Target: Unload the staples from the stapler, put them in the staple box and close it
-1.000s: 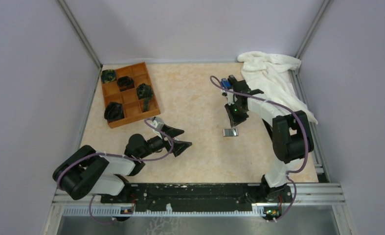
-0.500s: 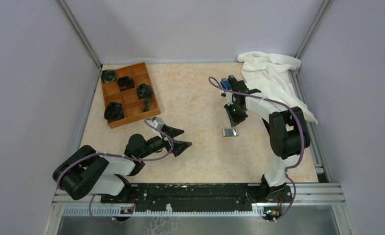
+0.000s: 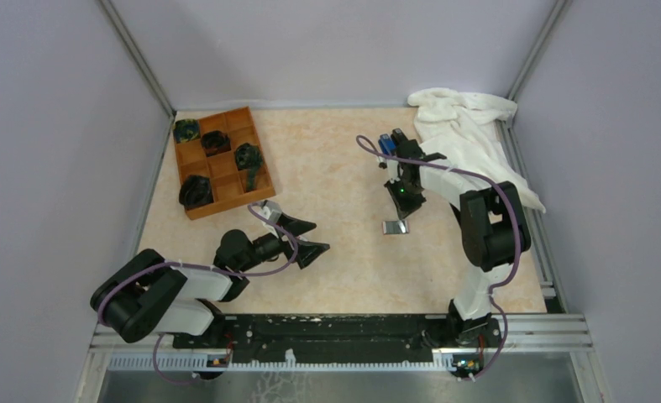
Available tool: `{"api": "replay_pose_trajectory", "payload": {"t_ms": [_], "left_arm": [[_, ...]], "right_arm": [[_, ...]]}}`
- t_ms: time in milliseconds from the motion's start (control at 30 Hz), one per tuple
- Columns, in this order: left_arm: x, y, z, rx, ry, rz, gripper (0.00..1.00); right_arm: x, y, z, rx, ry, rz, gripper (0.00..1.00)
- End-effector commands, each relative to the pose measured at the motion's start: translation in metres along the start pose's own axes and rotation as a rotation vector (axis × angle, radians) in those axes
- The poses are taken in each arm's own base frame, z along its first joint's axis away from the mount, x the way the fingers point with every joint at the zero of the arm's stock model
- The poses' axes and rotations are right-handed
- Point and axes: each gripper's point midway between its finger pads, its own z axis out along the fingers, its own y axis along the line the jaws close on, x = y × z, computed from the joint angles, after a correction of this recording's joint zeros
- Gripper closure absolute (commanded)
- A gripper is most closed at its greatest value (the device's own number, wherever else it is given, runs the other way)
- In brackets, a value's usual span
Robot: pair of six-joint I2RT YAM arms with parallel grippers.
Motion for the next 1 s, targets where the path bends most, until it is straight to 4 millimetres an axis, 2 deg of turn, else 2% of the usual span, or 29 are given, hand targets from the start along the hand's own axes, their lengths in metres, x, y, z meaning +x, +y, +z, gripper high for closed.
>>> {"api": "replay_pose_trajectory", "payload": {"t_ms": [0, 567, 767, 967], "left_arm": [[-0.01, -0.005, 0.0, 0.019, -0.036, 0.031, 0.01], [-0.011, -0.005, -0.001, 0.017, -0.038, 0.032, 0.01], [-0.012, -0.005, -0.001, 0.018, -0.039, 0.034, 0.01], [-0.011, -0.004, -0.001, 0.015, -0.036, 0.032, 0.01]], "right_arm": [[-0.008, 0.003, -0.017, 0.011, -0.053, -0.037, 0.88], [0.0, 0.002, -0.022, 0.02, -0.053, -0.049, 0.88], [-0.018, 0.007, -0.026, -0.009, -0.101, -0.046, 0.87], [-0.025, 0.008, -0.022, -0.023, -0.103, -0.035, 0.86]]}}
